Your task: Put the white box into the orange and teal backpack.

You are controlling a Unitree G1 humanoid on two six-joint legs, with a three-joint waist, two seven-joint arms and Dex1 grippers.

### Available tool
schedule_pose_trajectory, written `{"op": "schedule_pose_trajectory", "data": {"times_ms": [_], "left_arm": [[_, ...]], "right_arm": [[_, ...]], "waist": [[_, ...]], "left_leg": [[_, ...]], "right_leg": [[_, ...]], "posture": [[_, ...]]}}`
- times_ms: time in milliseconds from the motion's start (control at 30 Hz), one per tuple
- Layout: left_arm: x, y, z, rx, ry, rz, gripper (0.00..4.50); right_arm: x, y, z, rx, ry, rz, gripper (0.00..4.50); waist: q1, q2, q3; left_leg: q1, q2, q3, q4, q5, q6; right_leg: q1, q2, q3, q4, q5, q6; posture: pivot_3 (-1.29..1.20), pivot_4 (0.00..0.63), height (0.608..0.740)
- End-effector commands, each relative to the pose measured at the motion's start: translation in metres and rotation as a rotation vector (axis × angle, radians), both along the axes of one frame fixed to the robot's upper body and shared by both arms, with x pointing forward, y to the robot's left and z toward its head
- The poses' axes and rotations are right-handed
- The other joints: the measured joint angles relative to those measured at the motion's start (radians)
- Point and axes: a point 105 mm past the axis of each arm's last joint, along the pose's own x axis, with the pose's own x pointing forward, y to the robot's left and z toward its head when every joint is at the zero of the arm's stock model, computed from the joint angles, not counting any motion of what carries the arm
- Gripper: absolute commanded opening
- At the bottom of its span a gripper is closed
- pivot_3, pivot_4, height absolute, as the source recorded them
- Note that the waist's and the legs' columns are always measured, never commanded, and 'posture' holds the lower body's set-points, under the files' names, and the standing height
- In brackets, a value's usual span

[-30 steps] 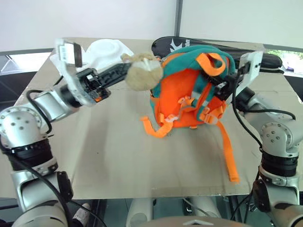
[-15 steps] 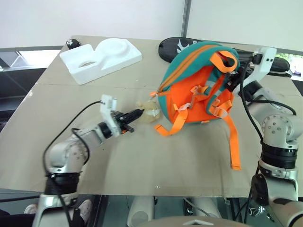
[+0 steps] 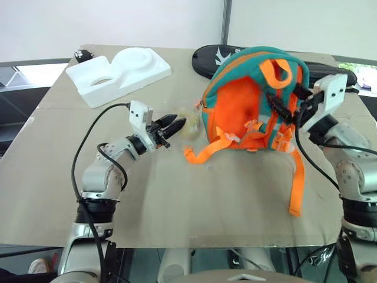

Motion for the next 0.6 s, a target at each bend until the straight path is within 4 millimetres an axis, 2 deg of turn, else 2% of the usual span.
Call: {"op": "schedule_pose_trajectory", "data": {"times_ms": [33,67,233,333,467,600], "left_arm": [[-0.019,0.008,0.017,0.026,-0.055,-0.043,4.31],[-0.024,0.012,0.015,0.043,-0.052,-0.043,4.48],[-0.050,0.029,0.008,0.115,-0.044,-0.042,4.48],[-0.069,0.044,-0.003,0.141,0.020,-0.026,4.48],[-0.090,0.057,-0.018,0.168,0.092,0.005,4.48],[-0.097,0.061,-0.022,0.143,0.131,0.014,4.48]], "right_arm": [[-0.022,-0.005,0.013,-0.022,-0.036,0.055,4.50],[-0.028,-0.007,0.011,-0.028,-0.018,0.067,4.50],[-0.055,-0.022,-0.007,-0.118,0.070,0.100,4.50],[-0.067,-0.045,-0.023,-0.169,0.137,0.060,4.50],[-0.076,-0.080,-0.040,-0.199,0.189,-0.028,4.50],[-0.077,-0.095,-0.047,-0.211,0.209,-0.058,4.50]], "waist": [[-0.003,0.000,0.000],[-0.006,0.000,0.000],[-0.011,0.000,0.000],[-0.011,0.000,0.000],[-0.012,0.000,0.000],[-0.011,-0.001,-0.001]], "left_leg": [[0.000,0.000,0.000,0.000,0.000,0.000],[0.000,0.000,0.000,0.000,0.000,0.000],[0.003,0.001,0.000,0.000,0.000,0.000],[0.005,0.001,0.001,0.002,0.000,0.000],[0.004,0.001,0.003,0.002,0.000,0.000],[0.006,0.002,0.003,0.002,0.000,0.000]], "right_leg": [[0.000,0.000,0.000,0.000,0.000,0.000],[0.000,0.000,0.000,0.001,0.000,0.000],[0.001,0.001,0.000,0.001,-0.002,-0.003],[0.003,0.000,0.001,0.001,-0.002,-0.004],[0.003,0.000,0.001,0.000,-0.003,-0.004],[0.003,0.000,0.001,0.001,-0.003,-0.004]], "posture": [[0.00,0.150,0.740],[0.00,0.150,0.740],[0.00,0.150,0.740],[0.00,0.150,0.740],[0.00,0.150,0.740],[0.00,0.150,0.740]]}}
